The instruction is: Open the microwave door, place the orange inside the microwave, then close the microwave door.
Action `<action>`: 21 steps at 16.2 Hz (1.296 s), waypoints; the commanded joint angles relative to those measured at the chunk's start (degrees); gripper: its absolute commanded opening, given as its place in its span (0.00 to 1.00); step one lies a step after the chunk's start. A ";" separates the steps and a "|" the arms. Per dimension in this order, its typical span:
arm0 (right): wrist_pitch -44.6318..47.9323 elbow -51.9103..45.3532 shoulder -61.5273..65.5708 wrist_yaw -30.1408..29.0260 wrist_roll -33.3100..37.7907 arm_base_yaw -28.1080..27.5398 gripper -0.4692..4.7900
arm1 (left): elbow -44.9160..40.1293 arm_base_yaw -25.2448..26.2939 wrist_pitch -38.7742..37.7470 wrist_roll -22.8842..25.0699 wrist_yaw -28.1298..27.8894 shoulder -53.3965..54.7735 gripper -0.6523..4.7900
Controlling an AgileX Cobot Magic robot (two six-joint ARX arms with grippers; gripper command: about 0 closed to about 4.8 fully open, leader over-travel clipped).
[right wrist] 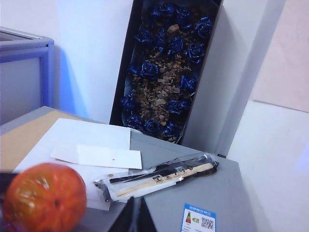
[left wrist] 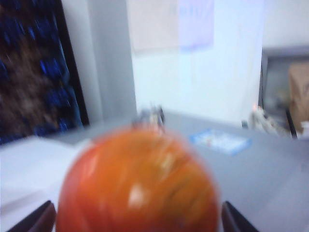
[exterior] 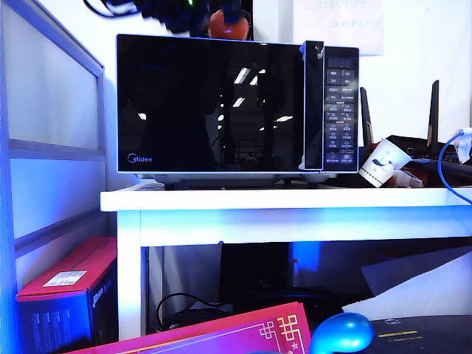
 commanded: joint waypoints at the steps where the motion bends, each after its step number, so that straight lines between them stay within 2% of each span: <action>1: 0.81 0.31 -0.42 -0.33 -0.15 0.07 0.08 | 0.22 -0.11 1.09 -0.15 0.00 -0.11 1.00; 9: -0.52 0.31 -0.20 -0.31 -0.15 0.04 0.08 | 0.52 -0.61 1.42 -0.15 0.07 0.13 1.00; 13: -0.90 0.31 -0.20 -0.31 -0.17 0.04 0.08 | 0.50 -1.42 4.57 -0.11 -0.20 0.46 1.00; 16: -1.68 0.31 -0.20 -0.28 -0.17 0.04 0.08 | 0.50 -1.53 4.28 -0.13 -0.42 0.48 0.96; 21: -1.79 0.31 -0.20 -0.28 -0.17 0.04 0.08 | 0.50 -1.53 4.61 -0.13 -0.44 0.59 0.96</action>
